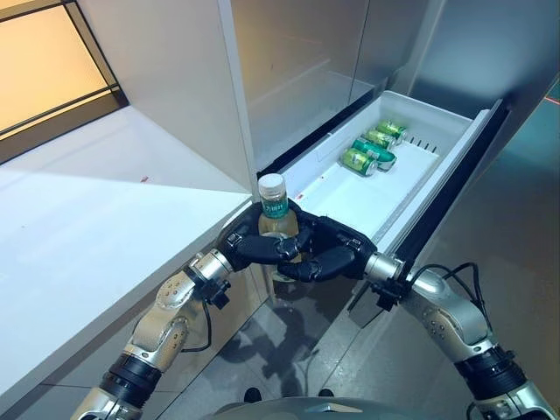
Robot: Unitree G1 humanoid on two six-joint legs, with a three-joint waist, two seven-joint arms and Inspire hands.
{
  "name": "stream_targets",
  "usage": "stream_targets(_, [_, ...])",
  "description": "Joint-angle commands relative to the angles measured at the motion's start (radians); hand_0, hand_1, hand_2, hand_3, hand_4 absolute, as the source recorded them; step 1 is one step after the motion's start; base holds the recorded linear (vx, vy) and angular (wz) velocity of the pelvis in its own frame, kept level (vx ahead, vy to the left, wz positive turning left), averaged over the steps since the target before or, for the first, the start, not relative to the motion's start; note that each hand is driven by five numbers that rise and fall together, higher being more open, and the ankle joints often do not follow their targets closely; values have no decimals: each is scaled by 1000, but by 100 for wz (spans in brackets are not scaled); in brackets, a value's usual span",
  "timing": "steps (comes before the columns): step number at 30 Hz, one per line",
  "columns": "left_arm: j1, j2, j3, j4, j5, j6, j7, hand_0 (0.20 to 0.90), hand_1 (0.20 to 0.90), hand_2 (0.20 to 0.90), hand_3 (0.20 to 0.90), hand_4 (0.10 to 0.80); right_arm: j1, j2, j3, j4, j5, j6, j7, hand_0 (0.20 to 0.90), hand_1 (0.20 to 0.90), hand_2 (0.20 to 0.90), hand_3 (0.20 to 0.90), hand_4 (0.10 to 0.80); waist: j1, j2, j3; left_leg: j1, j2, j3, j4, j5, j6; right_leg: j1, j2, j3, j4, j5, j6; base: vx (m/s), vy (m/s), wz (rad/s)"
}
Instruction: Put drinks into fridge and close the fridge
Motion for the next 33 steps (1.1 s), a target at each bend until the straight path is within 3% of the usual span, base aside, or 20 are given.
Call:
stream_targets(1, [-192,-33,-5,-118,-46,-206,-16,300,300,300,200,100,-101,21,76,-117,-14,-14,85,900,900,900,900,800,8,-31,-81,-7,-77,10,50,-116,66,-51,23,28,109,-82,42,0,0,0])
stream_targets(7, [-209,-32,-14,-122,-91,-269,1,300,300,300,200,100,-124,20,89,-73,37,13,-10,900,900,900,900,800,5,-34,-81,-4,-75,8,45,-115,65,-51,26,34,108,-80,39,0,0,0])
stream_targets(11, [-205,-69,-21,-120,-110,-307,31,300,300,300,200,100,-133,66,92,-66,119,21,-106,900,900,900,900,800,4,-33,-79,-4,-74,9,46,-116,65,-51,26,36,107,-79,40,0,0,0])
stream_targets(14, [-203,-87,-27,-123,-123,-306,35,300,300,300,200,100,-140,86,96,-64,108,-2,-125,900,900,900,900,800,4,-33,-77,-5,-74,9,46,-117,66,-53,27,37,108,-79,41,0,0,0])
stream_targets(17, [-210,-106,-40,-129,-149,-292,55,300,300,300,200,100,-168,81,101,-76,-52,-129,-173,900,900,900,900,800,1,-31,-79,-5,-74,14,45,-117,66,-55,26,38,104,-76,41,0,0,0])
stream_targets(21, [-219,-132,-43,-124,-136,-298,73,300,300,300,200,100,-211,78,82,-82,-101,-131,-248,900,900,900,900,800,-1,-31,-77,-3,-76,18,47,-120,69,-52,25,41,102,-73,40,0,0,0])
stream_targets(28, [-226,-150,-39,-139,-121,-286,86,300,300,300,200,100,-237,107,53,-69,38,-69,-351,900,900,900,900,800,3,-33,-75,0,-78,21,49,-125,73,-51,23,38,105,-73,41,0,7,-2])
stream_targets(33, [-228,-151,-47,-131,-118,-274,77,300,300,300,200,100,-233,128,53,-52,38,-95,-368,900,900,900,900,800,4,-32,-75,1,-80,20,52,-127,75,-50,23,39,104,-72,41,0,0,0])
